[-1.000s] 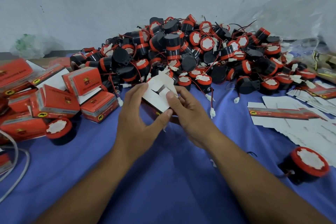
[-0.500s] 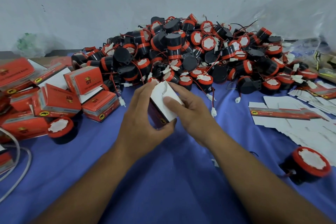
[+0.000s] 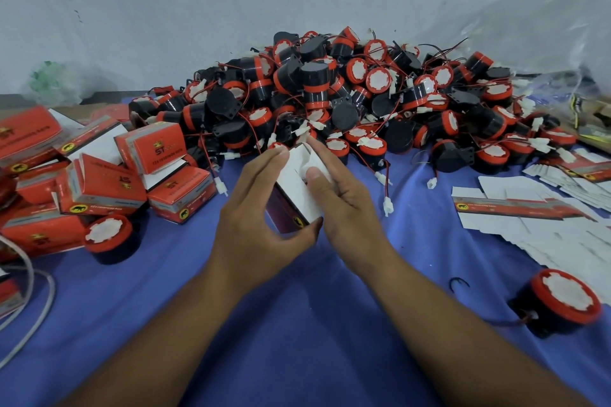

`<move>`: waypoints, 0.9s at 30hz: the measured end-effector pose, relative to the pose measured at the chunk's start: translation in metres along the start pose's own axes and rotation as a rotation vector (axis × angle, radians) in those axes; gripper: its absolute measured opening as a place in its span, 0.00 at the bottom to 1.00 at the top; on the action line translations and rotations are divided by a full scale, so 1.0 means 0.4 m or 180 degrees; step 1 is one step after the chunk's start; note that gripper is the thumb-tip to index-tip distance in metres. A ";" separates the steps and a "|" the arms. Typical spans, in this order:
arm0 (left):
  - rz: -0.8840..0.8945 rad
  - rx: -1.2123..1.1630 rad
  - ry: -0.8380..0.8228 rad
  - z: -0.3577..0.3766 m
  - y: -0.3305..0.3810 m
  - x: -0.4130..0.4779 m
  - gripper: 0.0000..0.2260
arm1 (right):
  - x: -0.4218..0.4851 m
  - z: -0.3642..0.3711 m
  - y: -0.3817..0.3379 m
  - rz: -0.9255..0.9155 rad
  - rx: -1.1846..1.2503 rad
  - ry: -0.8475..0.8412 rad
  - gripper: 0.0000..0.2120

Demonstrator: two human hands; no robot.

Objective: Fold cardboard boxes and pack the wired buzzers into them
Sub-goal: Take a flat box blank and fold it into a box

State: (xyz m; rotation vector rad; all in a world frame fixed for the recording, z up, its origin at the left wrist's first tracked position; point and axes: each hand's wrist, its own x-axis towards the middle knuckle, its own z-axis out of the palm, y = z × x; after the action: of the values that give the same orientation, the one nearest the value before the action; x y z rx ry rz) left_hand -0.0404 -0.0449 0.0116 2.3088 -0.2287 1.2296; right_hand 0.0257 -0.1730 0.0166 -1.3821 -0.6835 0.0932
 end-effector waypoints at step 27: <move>-0.0336 -0.0204 -0.0188 -0.002 0.003 -0.002 0.36 | 0.030 -0.055 -0.011 0.0391 0.1049 -0.0607 0.16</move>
State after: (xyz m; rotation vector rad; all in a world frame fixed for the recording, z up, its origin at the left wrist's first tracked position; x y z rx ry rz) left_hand -0.0417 -0.0458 0.0119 2.2738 -0.1621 1.0878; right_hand 0.0449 -0.1878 0.0245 -1.1042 -0.7053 0.4216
